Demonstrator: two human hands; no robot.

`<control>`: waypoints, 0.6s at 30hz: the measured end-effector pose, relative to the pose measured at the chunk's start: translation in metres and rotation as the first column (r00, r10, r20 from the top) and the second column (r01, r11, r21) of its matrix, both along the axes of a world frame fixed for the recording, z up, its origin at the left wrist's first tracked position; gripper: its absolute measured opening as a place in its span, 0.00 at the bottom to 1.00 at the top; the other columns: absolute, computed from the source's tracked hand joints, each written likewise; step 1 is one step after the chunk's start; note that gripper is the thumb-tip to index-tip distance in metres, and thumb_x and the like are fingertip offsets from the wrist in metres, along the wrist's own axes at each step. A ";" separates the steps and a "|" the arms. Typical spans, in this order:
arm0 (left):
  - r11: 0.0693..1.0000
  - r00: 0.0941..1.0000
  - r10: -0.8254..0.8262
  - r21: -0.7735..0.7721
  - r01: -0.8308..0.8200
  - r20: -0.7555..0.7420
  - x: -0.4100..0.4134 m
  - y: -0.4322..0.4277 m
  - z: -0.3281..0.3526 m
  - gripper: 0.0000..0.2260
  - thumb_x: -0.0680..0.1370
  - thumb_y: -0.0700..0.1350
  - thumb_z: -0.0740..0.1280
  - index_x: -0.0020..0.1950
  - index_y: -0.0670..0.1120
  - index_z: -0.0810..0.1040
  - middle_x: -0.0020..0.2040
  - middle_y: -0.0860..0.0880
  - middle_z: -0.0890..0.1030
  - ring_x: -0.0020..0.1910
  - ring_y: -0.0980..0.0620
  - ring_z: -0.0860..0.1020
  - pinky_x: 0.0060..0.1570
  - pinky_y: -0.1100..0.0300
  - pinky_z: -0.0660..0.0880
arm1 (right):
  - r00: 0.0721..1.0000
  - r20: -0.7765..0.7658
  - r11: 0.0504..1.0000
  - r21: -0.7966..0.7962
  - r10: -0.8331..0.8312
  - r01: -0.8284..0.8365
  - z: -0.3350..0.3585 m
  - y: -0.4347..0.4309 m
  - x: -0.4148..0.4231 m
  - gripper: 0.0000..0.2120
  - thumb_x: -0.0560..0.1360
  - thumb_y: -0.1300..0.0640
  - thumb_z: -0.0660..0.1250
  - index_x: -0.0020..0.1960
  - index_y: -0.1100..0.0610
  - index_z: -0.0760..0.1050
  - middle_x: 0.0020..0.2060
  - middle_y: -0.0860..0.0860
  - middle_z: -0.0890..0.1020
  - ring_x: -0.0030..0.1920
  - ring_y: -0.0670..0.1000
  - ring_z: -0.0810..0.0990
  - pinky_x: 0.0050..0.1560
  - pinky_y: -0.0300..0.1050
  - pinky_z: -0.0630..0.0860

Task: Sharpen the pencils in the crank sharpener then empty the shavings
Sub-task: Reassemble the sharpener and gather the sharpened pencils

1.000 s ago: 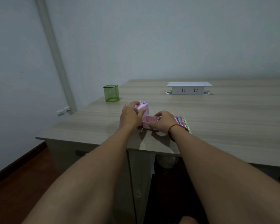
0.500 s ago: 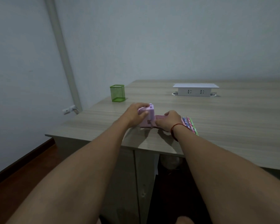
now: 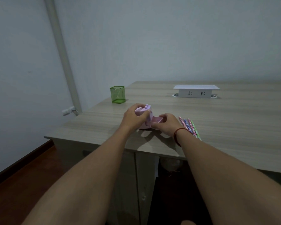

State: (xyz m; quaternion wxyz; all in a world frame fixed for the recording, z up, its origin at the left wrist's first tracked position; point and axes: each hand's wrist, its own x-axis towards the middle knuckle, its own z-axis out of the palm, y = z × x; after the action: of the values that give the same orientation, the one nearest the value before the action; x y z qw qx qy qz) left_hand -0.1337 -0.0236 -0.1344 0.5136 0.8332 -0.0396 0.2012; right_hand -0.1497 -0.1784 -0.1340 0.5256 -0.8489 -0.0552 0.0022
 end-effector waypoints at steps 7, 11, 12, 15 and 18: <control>0.999 0.998 0.036 0.034 -0.037 0.049 0.007 -0.008 -0.007 0.16 0.65 0.61 0.72 0.48 0.58 0.74 0.53 0.46 0.76 0.49 0.46 0.80 0.39 0.51 0.83 | 0.999 0.015 0.999 -0.029 0.033 -0.033 -0.005 0.000 0.008 0.31 0.73 0.53 0.73 0.71 0.58 0.65 0.56 0.50 0.75 0.54 0.49 0.73 0.52 0.42 0.71; 0.994 0.995 0.075 0.078 -0.080 0.062 0.012 -0.009 -0.009 0.12 0.70 0.55 0.69 0.50 0.57 0.71 0.56 0.44 0.74 0.49 0.44 0.79 0.36 0.50 0.83 | 0.998 0.007 0.998 0.002 0.059 -0.059 -0.006 -0.007 0.008 0.34 0.71 0.51 0.74 0.72 0.58 0.65 0.65 0.54 0.74 0.59 0.51 0.74 0.59 0.44 0.73; 0.993 0.994 0.079 0.084 -0.085 0.070 0.013 -0.009 -0.010 0.11 0.71 0.54 0.69 0.50 0.57 0.70 0.56 0.43 0.74 0.49 0.44 0.79 0.36 0.51 0.83 | 0.997 -0.002 0.997 0.011 0.075 -0.075 -0.005 -0.010 0.009 0.35 0.71 0.52 0.75 0.73 0.58 0.65 0.65 0.54 0.74 0.59 0.51 0.74 0.56 0.43 0.74; 0.986 0.990 0.093 0.130 -0.107 0.106 0.012 -0.009 -0.014 0.11 0.73 0.54 0.66 0.52 0.56 0.69 0.54 0.45 0.73 0.48 0.44 0.79 0.37 0.50 0.83 | 0.991 -0.030 0.992 0.008 0.130 -0.129 -0.002 -0.014 0.009 0.32 0.72 0.55 0.73 0.73 0.58 0.65 0.65 0.54 0.74 0.56 0.49 0.73 0.42 0.35 0.71; 0.984 0.993 0.054 0.165 -0.072 0.109 0.008 -0.012 -0.013 0.13 0.71 0.56 0.64 0.53 0.57 0.69 0.53 0.46 0.73 0.48 0.44 0.79 0.39 0.47 0.82 | 0.989 -0.027 0.989 -0.026 0.144 -0.144 -0.005 -0.009 0.014 0.31 0.72 0.55 0.73 0.72 0.57 0.67 0.65 0.53 0.75 0.58 0.49 0.73 0.54 0.40 0.71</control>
State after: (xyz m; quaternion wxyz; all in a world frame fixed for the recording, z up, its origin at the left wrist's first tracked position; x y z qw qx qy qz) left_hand -0.1259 -0.0353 -0.1476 0.4319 0.8628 -0.0567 0.2565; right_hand -0.1356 -0.1873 -0.1391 0.5130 -0.8498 -0.1097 0.0517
